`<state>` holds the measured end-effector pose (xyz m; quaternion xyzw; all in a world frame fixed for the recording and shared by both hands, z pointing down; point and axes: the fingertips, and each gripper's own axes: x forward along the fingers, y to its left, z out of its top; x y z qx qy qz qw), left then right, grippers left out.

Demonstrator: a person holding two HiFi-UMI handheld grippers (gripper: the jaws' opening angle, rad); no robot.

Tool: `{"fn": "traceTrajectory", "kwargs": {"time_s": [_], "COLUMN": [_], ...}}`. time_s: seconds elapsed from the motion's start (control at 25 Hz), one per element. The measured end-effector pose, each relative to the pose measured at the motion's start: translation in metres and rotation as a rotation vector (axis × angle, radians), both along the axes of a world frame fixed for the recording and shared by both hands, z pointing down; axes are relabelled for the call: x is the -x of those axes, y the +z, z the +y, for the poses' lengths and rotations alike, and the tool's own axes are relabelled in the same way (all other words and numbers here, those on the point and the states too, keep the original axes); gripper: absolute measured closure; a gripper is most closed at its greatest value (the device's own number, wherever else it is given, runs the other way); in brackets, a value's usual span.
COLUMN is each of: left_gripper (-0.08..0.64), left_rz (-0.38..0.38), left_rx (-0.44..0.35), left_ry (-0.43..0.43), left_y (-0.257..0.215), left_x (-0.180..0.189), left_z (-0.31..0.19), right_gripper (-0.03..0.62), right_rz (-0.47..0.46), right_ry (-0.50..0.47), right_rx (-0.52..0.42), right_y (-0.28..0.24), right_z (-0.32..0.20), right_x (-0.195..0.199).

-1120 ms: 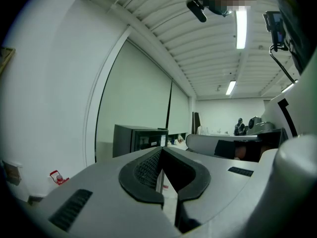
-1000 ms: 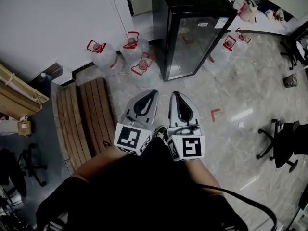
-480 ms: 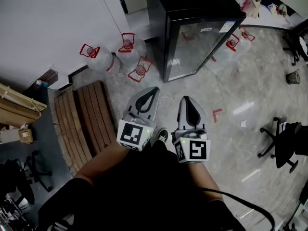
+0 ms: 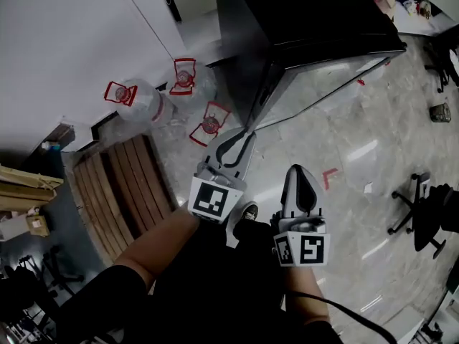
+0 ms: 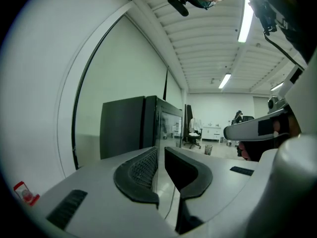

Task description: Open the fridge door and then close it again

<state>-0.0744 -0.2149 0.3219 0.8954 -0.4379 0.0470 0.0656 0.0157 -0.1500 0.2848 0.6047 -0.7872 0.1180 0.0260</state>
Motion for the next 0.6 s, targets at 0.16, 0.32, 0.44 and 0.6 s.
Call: {"fn": "traceTrajectory", "kwargs": {"time_s": [0.16, 0.32, 0.44, 0.6], "left_gripper": [0.478, 0.457, 0.454, 0.454], "left_rz": [0.026, -0.015, -0.062, -0.06], "left_rx": [0.006, -0.038, -0.088, -0.089], "left_ry": [0.02, 0.04, 0.056, 0.017], "left_y": [0.037, 0.07, 0.09, 0.106], "left_x": [-0.009, -0.024, -0.035, -0.047], "left_z": [-0.039, -0.066, -0.078, -0.091], "right_gripper": [0.577, 0.577, 0.577, 0.577], "right_rz": [-0.016, -0.032, -0.034, -0.053], "right_ry": [0.019, 0.023, 0.017, 0.011], "right_rx": [0.024, 0.044, 0.067, 0.131], "right_y": [0.044, 0.085, 0.112, 0.146], "right_z": [-0.027, -0.052, -0.056, -0.049], "right_x": [-0.003, -0.01, -0.018, -0.031]}}
